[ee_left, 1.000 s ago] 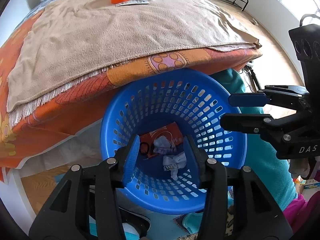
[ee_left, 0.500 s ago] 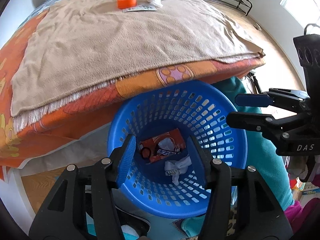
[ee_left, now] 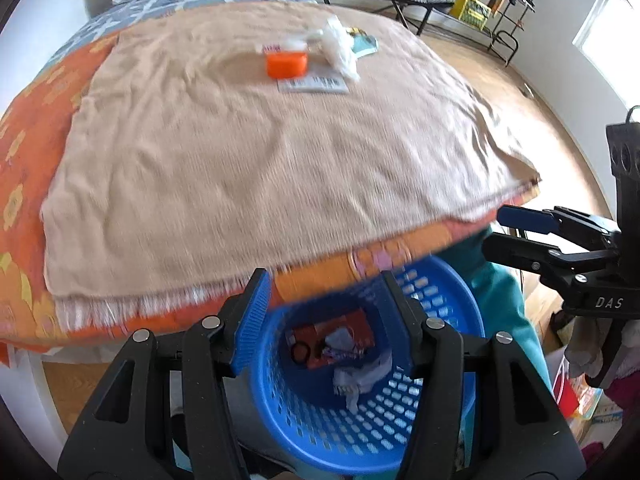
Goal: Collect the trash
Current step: 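Move both tools back over the towel toward the toothpaste box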
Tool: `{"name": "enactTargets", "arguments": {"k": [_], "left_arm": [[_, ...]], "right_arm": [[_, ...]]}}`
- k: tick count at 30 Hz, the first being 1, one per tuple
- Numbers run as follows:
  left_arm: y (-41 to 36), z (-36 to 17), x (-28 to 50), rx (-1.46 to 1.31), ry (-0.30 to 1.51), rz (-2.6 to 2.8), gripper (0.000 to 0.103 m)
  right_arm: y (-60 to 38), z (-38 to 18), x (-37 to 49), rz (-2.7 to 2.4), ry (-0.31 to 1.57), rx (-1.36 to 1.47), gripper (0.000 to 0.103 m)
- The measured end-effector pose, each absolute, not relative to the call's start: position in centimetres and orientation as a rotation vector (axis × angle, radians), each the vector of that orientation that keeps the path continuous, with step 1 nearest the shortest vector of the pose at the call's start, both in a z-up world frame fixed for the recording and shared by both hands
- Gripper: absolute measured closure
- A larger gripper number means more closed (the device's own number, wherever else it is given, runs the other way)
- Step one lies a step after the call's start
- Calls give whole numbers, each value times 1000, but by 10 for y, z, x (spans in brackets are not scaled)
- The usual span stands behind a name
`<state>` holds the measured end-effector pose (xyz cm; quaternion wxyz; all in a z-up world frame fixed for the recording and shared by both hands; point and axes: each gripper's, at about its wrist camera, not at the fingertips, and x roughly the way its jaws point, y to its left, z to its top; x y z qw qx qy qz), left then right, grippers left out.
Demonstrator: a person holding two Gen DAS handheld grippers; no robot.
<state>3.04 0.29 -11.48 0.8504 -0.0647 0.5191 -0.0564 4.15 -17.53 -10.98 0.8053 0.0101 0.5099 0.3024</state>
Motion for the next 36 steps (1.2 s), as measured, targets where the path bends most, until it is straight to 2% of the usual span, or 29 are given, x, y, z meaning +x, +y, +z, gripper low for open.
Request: {"name": "enactTargets", "arguments": {"k": [2,8,18,36], "left_arm": [[7,-109,39,-140,1071,-113,40],[16,-96,68,-169,1027,-102,40],[26,-67,128,-143,963,-129,40],[27,-59,288,-178,1010,-250,40]], "right_arm": [[-178,-104,50,639,1079,38,37],[-183,-85,78,615,1042,72,30],[-177,-65,128,637,971,127,29],[-154,-89,202,690,940,162,29]]}}
